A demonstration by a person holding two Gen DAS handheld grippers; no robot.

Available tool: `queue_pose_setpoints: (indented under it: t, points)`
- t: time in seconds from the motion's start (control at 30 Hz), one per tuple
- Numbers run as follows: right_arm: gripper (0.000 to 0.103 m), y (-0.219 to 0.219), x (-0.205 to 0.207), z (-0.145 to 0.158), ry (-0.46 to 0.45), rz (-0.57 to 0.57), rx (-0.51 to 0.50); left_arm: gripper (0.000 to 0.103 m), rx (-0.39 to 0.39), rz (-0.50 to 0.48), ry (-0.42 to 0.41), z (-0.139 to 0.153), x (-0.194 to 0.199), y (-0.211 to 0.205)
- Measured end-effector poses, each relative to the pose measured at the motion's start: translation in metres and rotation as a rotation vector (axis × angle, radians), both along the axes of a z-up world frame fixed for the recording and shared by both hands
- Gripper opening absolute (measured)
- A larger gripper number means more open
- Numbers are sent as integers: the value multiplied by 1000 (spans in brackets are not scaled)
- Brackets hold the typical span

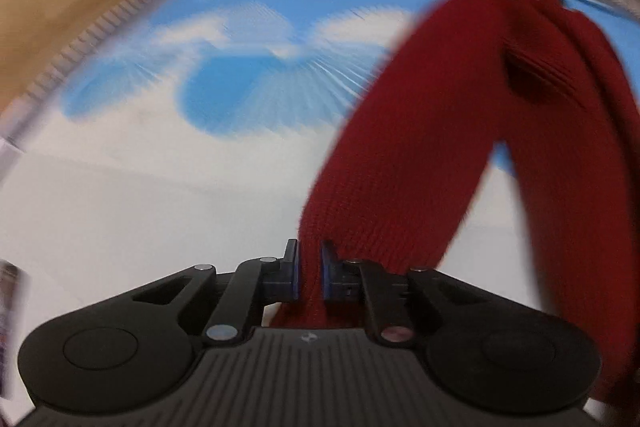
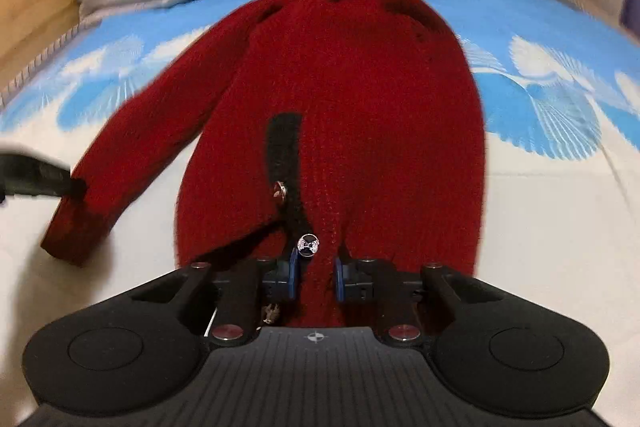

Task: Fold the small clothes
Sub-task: 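Grasp the red cardigan hem with the left tool while the right tool grasps the button placket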

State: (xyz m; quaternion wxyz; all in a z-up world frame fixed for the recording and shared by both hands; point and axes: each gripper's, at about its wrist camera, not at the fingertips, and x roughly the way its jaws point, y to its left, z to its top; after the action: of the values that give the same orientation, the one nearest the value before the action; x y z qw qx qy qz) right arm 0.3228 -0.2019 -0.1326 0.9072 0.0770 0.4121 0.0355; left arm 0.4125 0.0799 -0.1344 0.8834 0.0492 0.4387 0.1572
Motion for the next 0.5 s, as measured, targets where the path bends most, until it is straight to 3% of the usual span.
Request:
queue_pose_setpoints:
  t: [0.07, 0.13, 0.2, 0.23, 0.3, 0.33, 0.37, 0.4, 0.47, 0.5]
  points:
    - [17, -34, 4, 23, -33, -62, -2, 9, 127, 56, -70, 9, 3, 11]
    - [17, -86, 20, 50, -99, -176, -124, 9, 169, 123, -105, 19, 7, 33]
    - [17, -145, 44, 76, -169, -384, -250, 8, 167, 204, -121, 24, 12, 62]
    - [19, -174, 53, 86, -194, -510, -281, 0, 209, 279, -129, 25, 15, 74]
    - [47, -228, 62, 101, -201, -799, -344, 2, 363, 485, -159, 26, 17, 104]
    - [80, -241, 61, 103, -179, -877, -370, 5, 365, 569, -155, 27, 17, 119]
    - [90, -247, 55, 103, -165, -875, -370, 7, 299, 623, -147, 31, 14, 134]
    - [88, -245, 42, 99, -182, -798, -337, 12, 151, 624, -149, 36, 9, 144]
    - [89, -226, 15, 85, -163, -658, -277, 33, -82, 521, -151, 41, 4, 140]
    - [89, -213, 1, 77, -132, -588, -242, 58, -150, 451, -144, 42, 4, 126]
